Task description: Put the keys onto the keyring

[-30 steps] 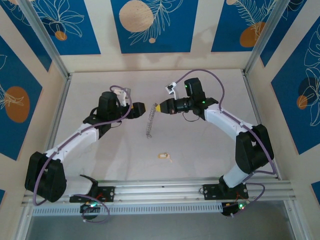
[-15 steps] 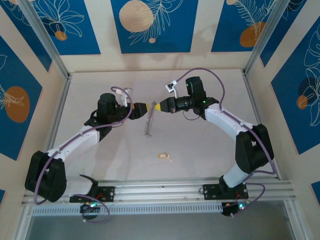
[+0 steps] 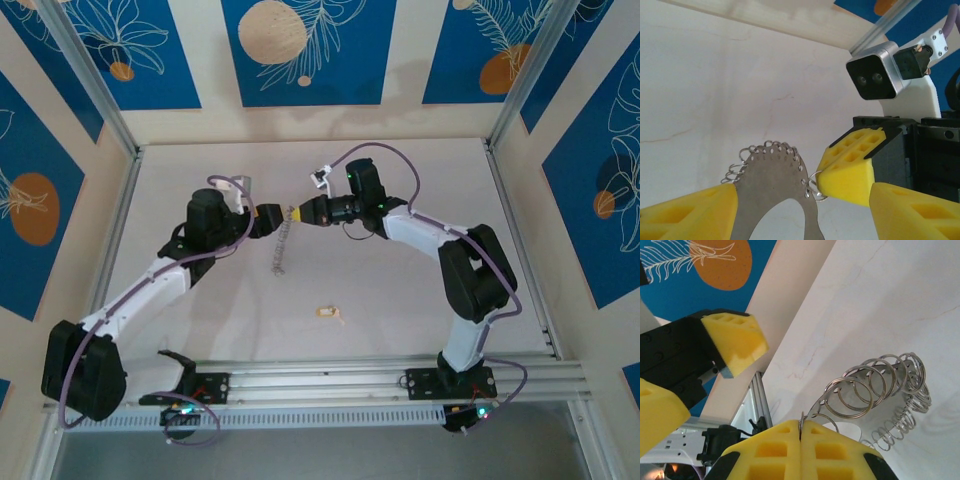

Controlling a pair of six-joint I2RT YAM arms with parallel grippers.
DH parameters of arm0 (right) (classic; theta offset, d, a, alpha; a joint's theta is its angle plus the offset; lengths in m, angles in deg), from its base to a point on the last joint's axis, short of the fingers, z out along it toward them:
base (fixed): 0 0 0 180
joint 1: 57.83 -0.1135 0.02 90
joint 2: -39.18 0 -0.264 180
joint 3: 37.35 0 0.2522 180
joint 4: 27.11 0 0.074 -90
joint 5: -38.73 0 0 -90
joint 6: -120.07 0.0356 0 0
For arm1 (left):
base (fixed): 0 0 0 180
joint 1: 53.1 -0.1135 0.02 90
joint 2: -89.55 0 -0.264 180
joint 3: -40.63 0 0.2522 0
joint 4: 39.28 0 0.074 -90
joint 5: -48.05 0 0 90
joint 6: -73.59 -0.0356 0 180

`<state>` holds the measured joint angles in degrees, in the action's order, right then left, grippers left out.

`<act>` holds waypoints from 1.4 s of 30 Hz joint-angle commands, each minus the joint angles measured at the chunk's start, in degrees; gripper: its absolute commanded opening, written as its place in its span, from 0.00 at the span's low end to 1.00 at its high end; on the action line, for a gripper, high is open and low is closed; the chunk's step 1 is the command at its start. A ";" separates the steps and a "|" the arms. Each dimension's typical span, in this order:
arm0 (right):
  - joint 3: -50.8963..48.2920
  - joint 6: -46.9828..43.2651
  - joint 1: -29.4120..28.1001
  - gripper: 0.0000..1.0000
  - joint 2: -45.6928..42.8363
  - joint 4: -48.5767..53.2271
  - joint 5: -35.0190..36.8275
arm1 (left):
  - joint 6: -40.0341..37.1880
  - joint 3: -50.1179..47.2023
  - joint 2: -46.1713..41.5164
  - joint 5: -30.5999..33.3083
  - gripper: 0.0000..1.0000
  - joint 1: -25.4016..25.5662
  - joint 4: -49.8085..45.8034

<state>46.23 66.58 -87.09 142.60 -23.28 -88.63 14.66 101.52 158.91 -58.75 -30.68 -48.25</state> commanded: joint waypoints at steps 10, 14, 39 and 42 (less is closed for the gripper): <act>-9.13 2.16 0.77 0.00 2.84 -7.88 7.90 | -0.57 -1.87 -1.29 3.20 0.71 -0.84 -1.46; -12.06 1.51 1.04 0.00 2.28 -6.84 8.83 | -0.34 -2.05 -0.99 2.82 0.71 -0.89 -0.94; -12.68 -1.66 -2.30 0.07 5.48 6.77 16.60 | 1.70 -4.50 2.16 1.25 0.71 -0.80 4.23; -13.22 -1.45 -2.12 0.18 3.22 7.32 16.86 | 2.11 -4.65 2.43 0.98 0.71 -0.86 4.78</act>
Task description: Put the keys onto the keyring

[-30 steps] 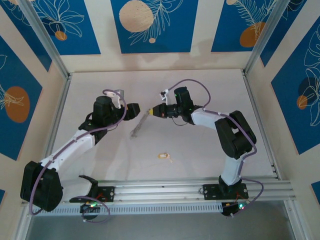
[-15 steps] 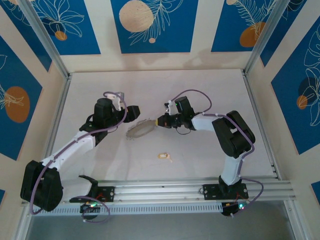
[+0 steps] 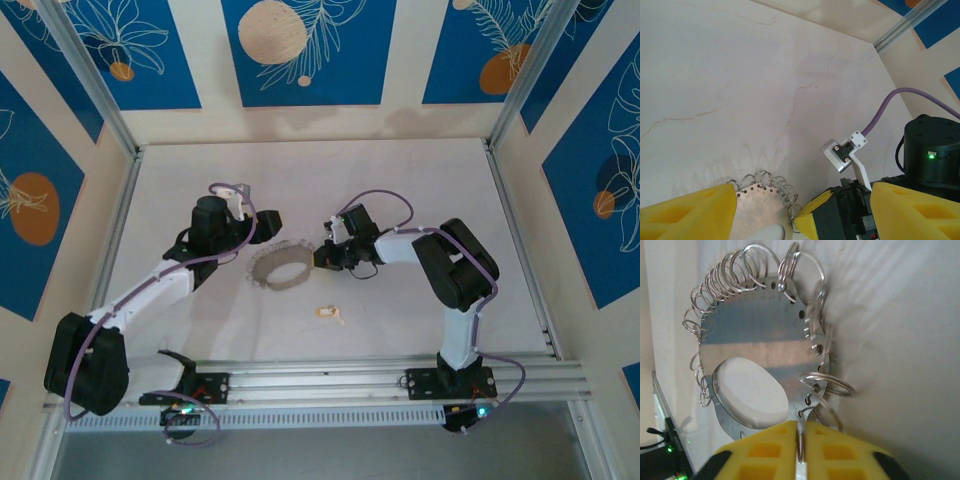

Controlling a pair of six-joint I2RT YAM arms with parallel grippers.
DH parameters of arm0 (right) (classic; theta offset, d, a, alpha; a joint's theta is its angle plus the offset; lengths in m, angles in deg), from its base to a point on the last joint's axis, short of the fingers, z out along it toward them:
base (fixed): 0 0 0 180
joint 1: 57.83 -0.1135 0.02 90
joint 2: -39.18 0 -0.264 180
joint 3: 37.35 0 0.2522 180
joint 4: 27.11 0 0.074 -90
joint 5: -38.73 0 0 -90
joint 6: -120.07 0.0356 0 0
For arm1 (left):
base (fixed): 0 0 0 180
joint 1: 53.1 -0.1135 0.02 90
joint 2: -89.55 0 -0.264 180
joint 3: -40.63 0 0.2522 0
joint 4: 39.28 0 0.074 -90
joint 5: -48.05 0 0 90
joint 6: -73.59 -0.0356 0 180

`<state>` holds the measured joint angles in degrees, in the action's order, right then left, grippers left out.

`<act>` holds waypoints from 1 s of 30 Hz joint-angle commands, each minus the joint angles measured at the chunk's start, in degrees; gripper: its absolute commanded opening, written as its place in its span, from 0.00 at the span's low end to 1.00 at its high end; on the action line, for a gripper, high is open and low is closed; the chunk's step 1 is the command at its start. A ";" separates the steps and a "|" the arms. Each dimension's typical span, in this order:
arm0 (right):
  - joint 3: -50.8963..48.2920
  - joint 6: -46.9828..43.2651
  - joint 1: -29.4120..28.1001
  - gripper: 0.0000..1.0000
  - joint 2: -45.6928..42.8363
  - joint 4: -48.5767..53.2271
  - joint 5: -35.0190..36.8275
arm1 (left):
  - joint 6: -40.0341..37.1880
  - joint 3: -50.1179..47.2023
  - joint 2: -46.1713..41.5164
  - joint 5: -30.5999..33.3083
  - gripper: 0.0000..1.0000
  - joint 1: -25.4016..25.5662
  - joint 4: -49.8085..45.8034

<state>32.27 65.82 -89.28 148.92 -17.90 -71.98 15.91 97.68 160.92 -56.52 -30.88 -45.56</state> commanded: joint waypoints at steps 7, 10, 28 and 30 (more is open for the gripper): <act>-0.20 -1.26 0.24 0.28 -7.45 4.41 1.25 | 0.77 -0.75 0.85 -1.25 0.72 -0.68 2.36; -0.59 -1.46 0.15 0.29 -8.06 5.74 2.15 | 0.65 -0.66 1.17 -1.24 0.72 -0.63 2.45; -0.25 0.43 -2.33 0.28 -3.22 5.74 2.97 | 1.09 -0.28 2.96 -1.70 0.72 -0.68 3.68; -0.14 0.47 -2.31 0.29 -2.78 5.61 2.86 | 1.15 -0.22 2.95 -1.69 0.71 -0.68 3.73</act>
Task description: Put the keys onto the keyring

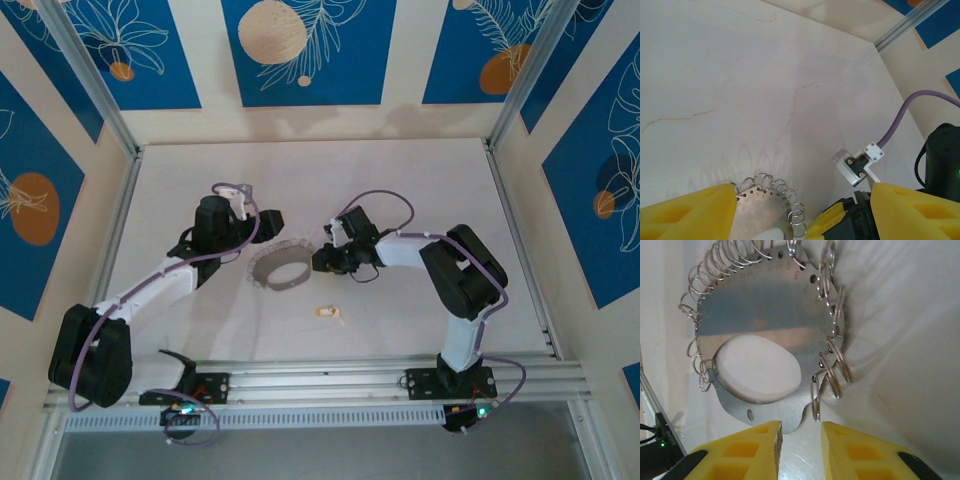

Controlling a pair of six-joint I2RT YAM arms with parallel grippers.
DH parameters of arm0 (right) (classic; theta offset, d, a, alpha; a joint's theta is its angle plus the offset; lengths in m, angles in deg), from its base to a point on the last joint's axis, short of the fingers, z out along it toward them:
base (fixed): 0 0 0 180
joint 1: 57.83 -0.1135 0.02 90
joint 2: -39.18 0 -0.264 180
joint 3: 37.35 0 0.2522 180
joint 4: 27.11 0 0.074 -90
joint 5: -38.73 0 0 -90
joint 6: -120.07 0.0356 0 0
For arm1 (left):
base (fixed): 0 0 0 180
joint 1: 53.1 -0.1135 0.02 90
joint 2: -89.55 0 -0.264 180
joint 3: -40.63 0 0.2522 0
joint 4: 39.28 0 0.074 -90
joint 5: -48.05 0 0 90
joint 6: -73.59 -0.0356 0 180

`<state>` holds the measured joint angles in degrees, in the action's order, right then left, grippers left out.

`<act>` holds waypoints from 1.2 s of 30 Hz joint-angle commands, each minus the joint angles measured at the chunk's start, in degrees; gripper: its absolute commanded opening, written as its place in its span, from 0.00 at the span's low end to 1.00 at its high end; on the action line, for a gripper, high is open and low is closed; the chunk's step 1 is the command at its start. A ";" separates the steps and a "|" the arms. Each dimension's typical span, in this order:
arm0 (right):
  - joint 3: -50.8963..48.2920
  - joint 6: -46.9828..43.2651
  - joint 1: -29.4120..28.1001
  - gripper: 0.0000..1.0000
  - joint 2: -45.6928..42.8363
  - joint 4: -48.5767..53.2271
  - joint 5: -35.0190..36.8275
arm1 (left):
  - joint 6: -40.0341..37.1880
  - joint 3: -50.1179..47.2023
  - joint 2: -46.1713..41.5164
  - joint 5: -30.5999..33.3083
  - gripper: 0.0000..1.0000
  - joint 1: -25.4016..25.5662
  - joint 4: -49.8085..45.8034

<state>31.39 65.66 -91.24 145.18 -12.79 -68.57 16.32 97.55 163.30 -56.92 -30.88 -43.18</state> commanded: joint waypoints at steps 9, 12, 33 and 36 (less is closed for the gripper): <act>2.61 0.71 -0.34 0.28 2.28 0.58 -0.62 | 0.58 -0.18 0.60 -1.28 0.72 -0.69 1.47; 3.52 0.46 -0.35 0.27 2.54 1.15 -0.63 | 0.56 -0.27 0.65 -1.30 0.72 -0.68 1.55; 4.48 0.20 0.16 0.16 3.43 2.59 -0.29 | 0.71 -0.53 1.28 -1.91 0.72 -1.20 2.44; 4.46 0.00 0.14 0.16 3.51 3.07 0.11 | 0.82 -0.53 1.30 -2.00 0.72 -1.21 2.58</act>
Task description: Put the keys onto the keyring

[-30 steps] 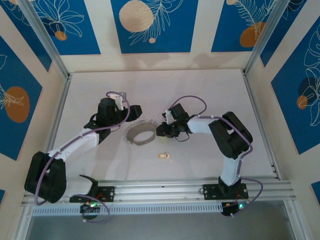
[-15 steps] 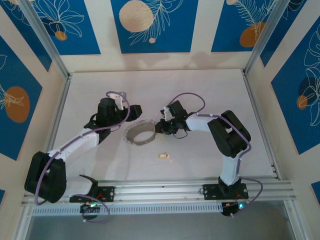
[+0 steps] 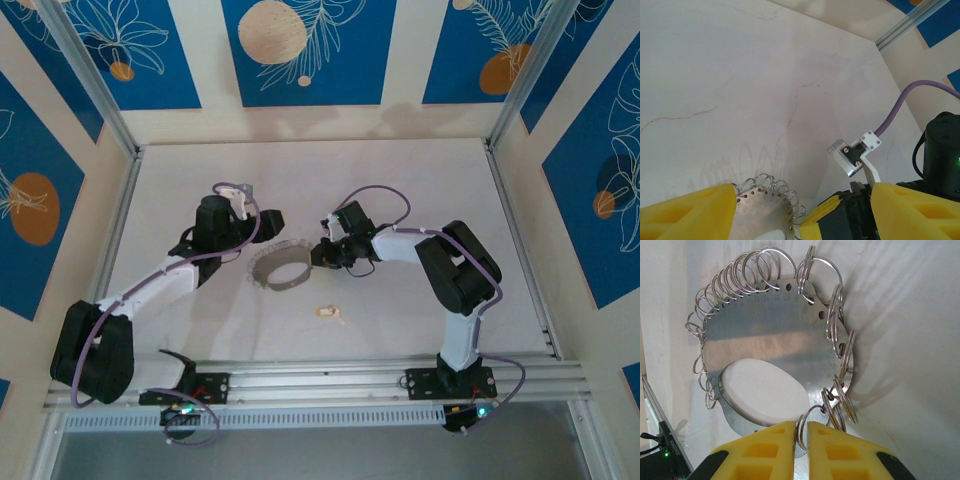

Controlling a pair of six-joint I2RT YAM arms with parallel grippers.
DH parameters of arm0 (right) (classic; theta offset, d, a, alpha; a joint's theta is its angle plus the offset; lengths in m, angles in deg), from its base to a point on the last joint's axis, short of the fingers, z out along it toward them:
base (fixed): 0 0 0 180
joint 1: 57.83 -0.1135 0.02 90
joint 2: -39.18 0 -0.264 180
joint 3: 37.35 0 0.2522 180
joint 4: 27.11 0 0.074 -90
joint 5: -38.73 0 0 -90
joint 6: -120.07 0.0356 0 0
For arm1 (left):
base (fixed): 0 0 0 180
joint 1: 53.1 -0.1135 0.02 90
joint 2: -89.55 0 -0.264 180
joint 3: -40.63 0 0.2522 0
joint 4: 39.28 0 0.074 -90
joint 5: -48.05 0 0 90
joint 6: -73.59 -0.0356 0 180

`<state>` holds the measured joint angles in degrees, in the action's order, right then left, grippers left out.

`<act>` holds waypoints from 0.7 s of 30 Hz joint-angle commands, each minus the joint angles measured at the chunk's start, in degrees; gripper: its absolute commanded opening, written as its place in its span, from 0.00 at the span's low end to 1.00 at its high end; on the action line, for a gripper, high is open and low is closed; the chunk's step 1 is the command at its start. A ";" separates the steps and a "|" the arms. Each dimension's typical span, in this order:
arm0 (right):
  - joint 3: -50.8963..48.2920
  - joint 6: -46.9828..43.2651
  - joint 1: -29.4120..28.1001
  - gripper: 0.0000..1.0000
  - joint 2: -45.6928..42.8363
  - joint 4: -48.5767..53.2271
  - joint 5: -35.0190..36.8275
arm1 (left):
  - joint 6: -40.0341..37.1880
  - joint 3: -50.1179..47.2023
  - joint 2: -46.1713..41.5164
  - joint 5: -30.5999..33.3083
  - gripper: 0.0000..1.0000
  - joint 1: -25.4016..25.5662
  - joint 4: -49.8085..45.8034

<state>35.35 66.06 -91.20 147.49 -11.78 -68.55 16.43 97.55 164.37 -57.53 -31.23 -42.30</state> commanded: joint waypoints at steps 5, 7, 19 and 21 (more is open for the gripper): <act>0.49 -0.65 0.19 0.16 1.37 2.79 0.75 | 0.74 -0.35 0.51 -1.62 0.72 -0.99 1.82; 0.48 -0.74 0.21 0.16 1.36 2.91 0.83 | 0.84 -0.27 0.65 -1.65 0.72 -0.95 1.91; 1.10 -1.09 0.49 0.05 1.37 3.58 0.57 | 0.82 0.00 1.19 -1.78 0.72 -1.02 2.26; 1.10 -1.18 0.64 0.00 1.17 3.64 0.50 | 0.84 0.04 1.11 -1.91 0.72 -1.02 2.26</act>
<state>35.35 65.47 -90.94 148.22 -9.58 -67.74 16.72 97.55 165.12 -58.03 -31.36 -41.52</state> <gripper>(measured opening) 0.064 0.718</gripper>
